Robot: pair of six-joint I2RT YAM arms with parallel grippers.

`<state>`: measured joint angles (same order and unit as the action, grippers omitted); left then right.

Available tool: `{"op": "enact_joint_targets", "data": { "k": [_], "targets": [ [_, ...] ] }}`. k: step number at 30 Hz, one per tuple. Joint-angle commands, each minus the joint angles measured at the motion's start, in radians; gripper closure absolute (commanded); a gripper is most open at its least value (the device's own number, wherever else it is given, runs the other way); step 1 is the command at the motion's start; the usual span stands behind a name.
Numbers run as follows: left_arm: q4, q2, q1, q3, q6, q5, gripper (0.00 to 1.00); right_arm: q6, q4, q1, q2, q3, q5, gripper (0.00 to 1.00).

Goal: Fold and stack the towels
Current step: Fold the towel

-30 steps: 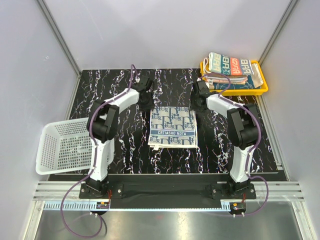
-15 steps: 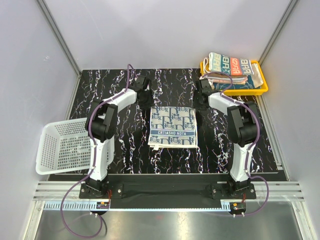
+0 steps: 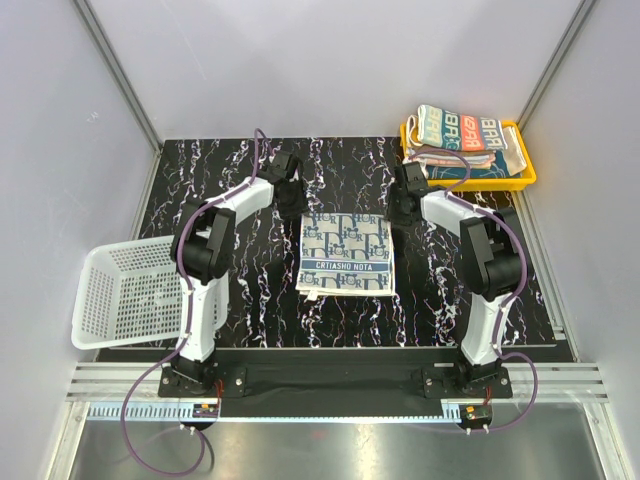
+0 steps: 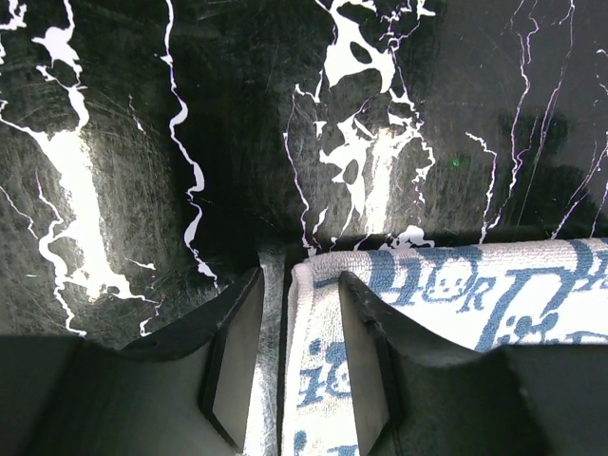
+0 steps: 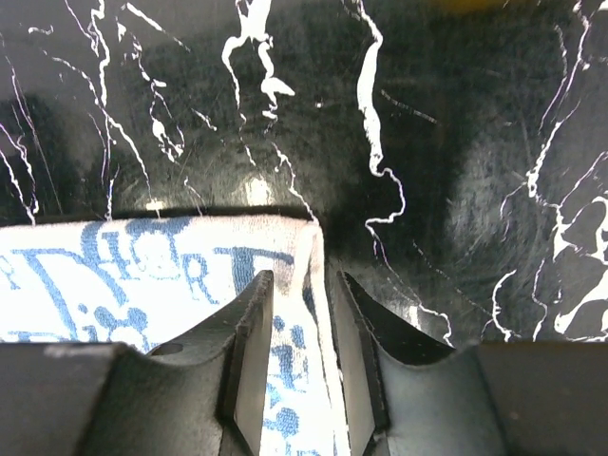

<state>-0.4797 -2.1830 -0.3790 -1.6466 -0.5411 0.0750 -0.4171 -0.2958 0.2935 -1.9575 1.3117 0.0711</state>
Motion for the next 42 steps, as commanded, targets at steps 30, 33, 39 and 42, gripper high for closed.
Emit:
{"op": "enact_joint_targets", "data": {
  "k": [30, 33, 39, 42],
  "targets": [
    [-0.036, -0.017, 0.008, -0.028, 0.007, -0.012, 0.59, 0.069, -0.091, -0.007, -0.072, 0.153, 0.082, 0.83],
    [-0.036, -0.017, 0.008, -0.03, 0.006, -0.011, 0.59, 0.067, -0.094, -0.008, -0.04, 0.153, 0.095, 0.75],
    [-0.037, -0.014, 0.011, -0.033, 0.007, -0.006, 0.58, 0.054, -0.091, -0.008, 0.035, 0.129, 0.064, 0.54],
    [-0.034, -0.008, 0.014, -0.03, 0.007, -0.004, 0.58, 0.025, -0.063, -0.007, 0.077, 0.078, 0.038, 0.53]
  ]
}}
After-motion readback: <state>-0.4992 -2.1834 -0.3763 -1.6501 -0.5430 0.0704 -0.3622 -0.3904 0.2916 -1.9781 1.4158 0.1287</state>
